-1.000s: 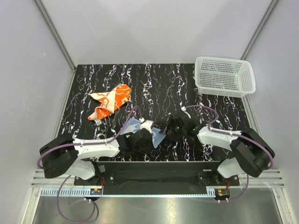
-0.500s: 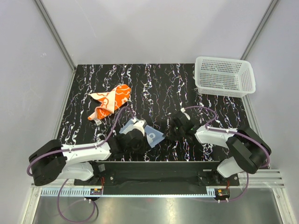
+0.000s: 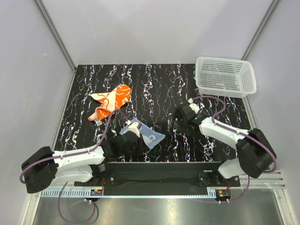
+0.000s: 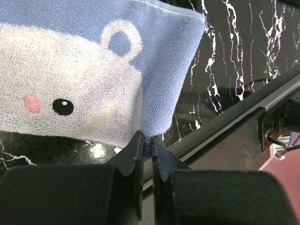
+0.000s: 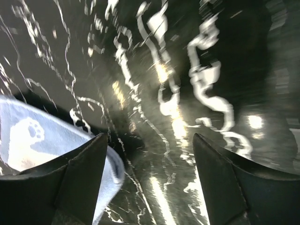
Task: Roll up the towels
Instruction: Roll the towel
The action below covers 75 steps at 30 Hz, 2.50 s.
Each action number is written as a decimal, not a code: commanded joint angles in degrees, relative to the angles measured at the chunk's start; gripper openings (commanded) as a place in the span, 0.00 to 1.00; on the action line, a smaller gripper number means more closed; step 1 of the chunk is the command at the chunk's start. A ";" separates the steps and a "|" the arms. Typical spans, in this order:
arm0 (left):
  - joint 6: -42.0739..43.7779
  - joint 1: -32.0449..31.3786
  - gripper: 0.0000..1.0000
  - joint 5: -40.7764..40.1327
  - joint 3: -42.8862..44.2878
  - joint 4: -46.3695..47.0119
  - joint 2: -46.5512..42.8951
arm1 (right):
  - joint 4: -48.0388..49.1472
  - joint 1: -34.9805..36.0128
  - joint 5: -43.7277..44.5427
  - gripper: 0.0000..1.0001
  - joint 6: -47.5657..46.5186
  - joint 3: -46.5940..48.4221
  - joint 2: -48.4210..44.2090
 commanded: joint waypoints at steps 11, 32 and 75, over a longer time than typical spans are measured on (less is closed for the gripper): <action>-16.81 3.89 0.00 -1.35 -6.37 1.94 -14.70 | 9.07 -1.90 -12.27 0.71 -7.91 -5.84 -18.91; -21.14 12.77 0.00 12.80 -11.12 11.79 3.21 | 39.34 5.57 -25.32 0.67 -1.59 -15.17 -4.24; 0.47 12.61 0.57 6.31 5.75 -13.16 4.98 | 30.24 8.30 -17.50 0.31 -6.59 -4.81 13.52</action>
